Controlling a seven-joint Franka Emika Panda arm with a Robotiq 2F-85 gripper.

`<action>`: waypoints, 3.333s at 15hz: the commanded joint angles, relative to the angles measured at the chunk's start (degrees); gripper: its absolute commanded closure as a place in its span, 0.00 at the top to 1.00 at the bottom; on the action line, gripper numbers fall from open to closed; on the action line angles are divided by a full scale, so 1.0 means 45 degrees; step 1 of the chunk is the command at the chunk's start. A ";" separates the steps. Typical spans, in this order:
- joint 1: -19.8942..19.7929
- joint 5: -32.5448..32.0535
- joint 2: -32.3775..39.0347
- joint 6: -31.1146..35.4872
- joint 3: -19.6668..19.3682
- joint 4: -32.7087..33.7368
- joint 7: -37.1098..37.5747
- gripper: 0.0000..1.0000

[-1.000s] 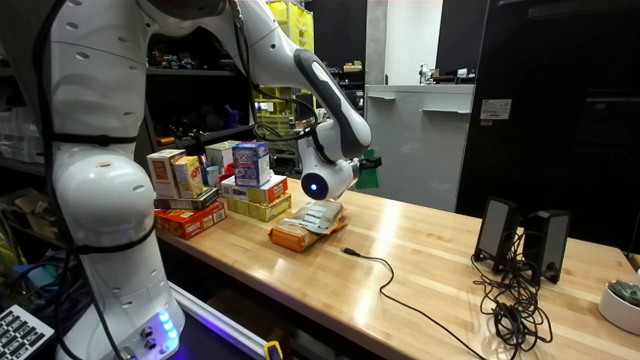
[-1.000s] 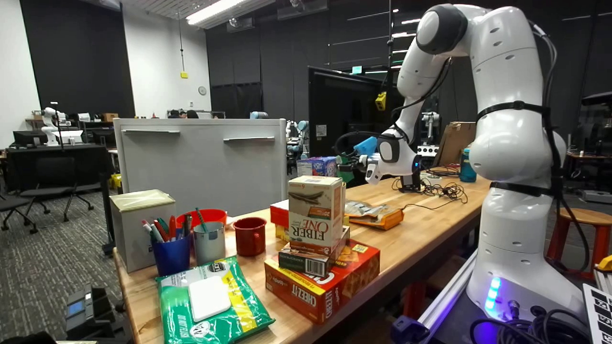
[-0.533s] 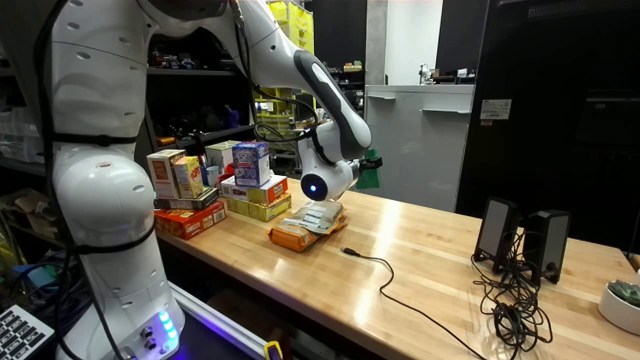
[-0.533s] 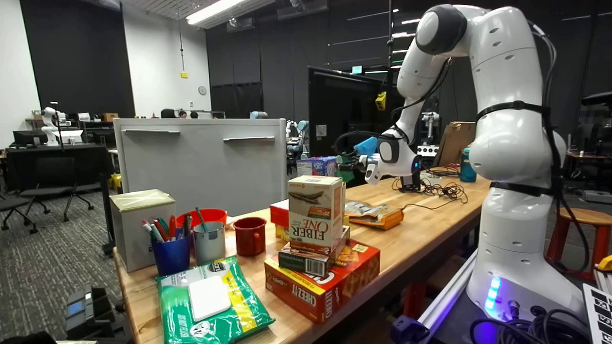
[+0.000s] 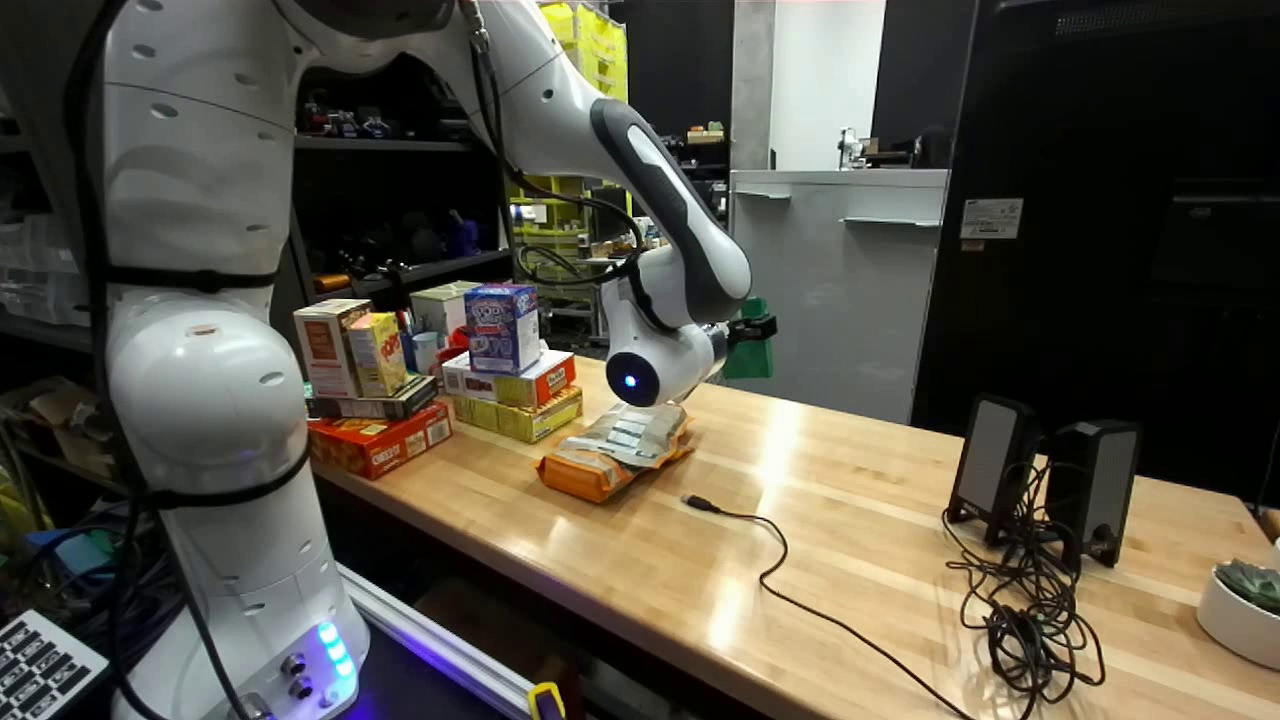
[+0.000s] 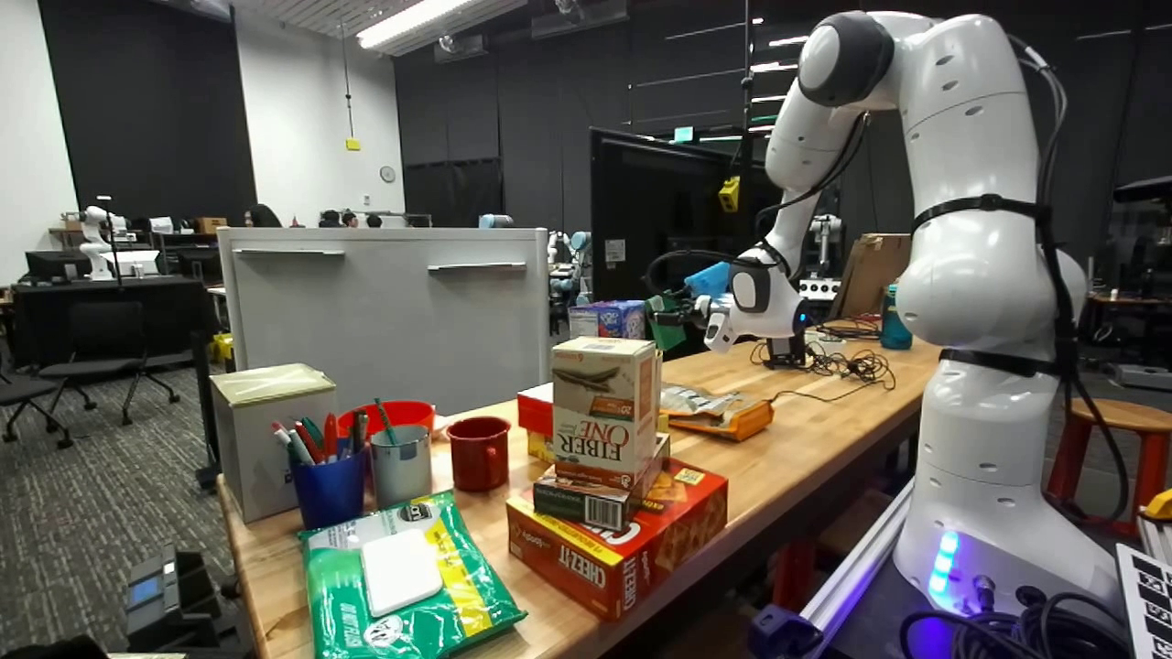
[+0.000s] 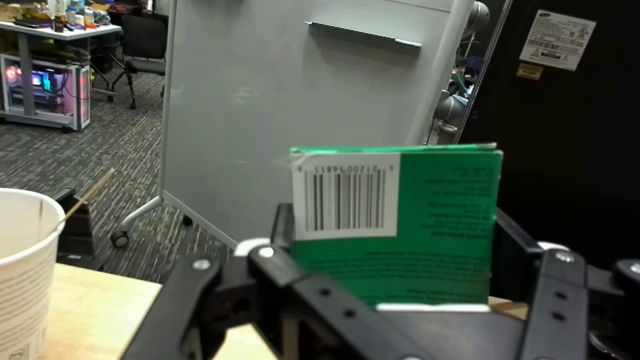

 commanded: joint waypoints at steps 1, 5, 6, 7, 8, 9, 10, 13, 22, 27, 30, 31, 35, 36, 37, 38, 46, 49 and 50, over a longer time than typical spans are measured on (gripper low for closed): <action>-0.0070 -0.0004 -0.0143 -0.0045 -0.0013 -0.0123 0.0156 0.63; 0.0032 -0.0021 -0.0107 0.0016 0.0028 -0.0114 -0.0136 0.63; 0.0062 0.0026 -0.0118 0.0036 0.0044 -0.0137 -0.0233 0.63; 0.0070 0.0028 -0.0118 0.0024 0.0042 -0.0140 -0.0337 0.63; 0.0094 0.0027 -0.0109 0.0025 0.0054 -0.0139 -0.0449 0.63; 0.0121 0.0026 -0.0101 0.0036 0.0068 -0.0138 -0.0580 0.63; 0.0153 0.0025 -0.0101 0.0037 0.0075 -0.0149 -0.0748 0.63; 0.0247 -0.0003 -0.0074 0.0077 0.0077 -0.0146 -0.1280 0.63; 0.0361 -0.0294 0.0136 0.0069 0.0084 -0.0117 -0.1924 0.74; 0.0542 -0.0707 0.0086 0.0705 0.0055 -0.0102 -0.2607 1.00; 0.1679 -0.0431 -0.1581 0.3776 0.0472 -0.0402 -0.4230 1.00; 0.2016 -0.0405 -0.1934 0.4677 0.0659 -0.0411 -0.4714 1.00; 0.3209 -0.0548 -0.3382 0.8568 0.1724 -0.0283 -0.6156 1.00; 0.3381 -0.0782 -0.3714 0.9608 0.2035 -0.0274 -0.6208 1.00; 0.3677 -0.0851 -0.4059 1.0656 0.2185 -0.0338 -0.6349 1.00; 0.3843 -0.1182 -0.4364 1.1603 0.2438 -0.0421 -0.6276 1.00; 0.5018 -0.6666 -0.5316 1.6094 0.4432 -0.2165 -0.3657 1.00; 0.6699 -0.6509 -0.5045 1.6554 0.3565 -0.2687 -0.4876 1.00; 0.7075 -0.6419 -0.5053 1.6662 0.3428 -0.2906 -0.5175 1.00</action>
